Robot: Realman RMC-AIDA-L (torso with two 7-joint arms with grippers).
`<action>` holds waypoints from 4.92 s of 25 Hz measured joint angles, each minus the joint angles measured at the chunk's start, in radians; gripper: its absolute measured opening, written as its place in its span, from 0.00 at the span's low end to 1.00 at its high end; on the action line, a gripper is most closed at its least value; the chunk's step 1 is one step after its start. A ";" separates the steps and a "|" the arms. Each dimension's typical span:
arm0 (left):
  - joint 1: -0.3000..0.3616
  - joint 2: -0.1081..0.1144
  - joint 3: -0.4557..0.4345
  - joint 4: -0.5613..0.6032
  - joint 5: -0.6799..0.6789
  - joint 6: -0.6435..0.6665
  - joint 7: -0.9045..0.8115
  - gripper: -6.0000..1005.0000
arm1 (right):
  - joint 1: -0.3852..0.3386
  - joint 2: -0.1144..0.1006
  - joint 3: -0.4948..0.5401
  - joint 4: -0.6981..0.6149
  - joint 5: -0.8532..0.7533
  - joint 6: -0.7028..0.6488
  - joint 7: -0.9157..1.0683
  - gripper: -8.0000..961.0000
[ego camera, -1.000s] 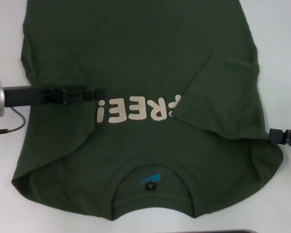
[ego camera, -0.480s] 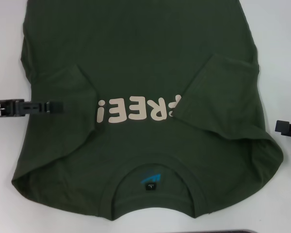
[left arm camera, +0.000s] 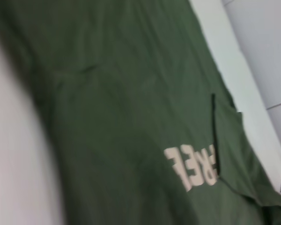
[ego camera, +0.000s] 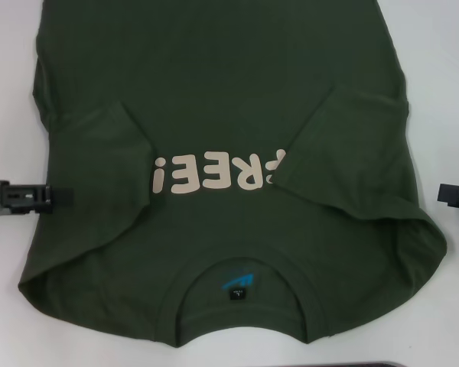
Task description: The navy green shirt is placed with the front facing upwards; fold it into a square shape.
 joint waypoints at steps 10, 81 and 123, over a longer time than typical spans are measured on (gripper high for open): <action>0.033 0.046 -0.047 0.004 0.087 0.032 -0.053 0.76 | 0.004 -0.004 0.000 0.000 0.000 0.001 -0.009 0.85; -0.024 -0.008 -0.077 0.017 0.336 0.077 -0.048 0.37 | 0.022 -0.010 0.005 0.000 0.000 -0.004 0.007 0.85; -0.036 -0.015 -0.079 0.007 0.357 0.074 -0.002 0.04 | 0.023 -0.010 -0.028 0.030 -0.064 -0.032 0.103 0.75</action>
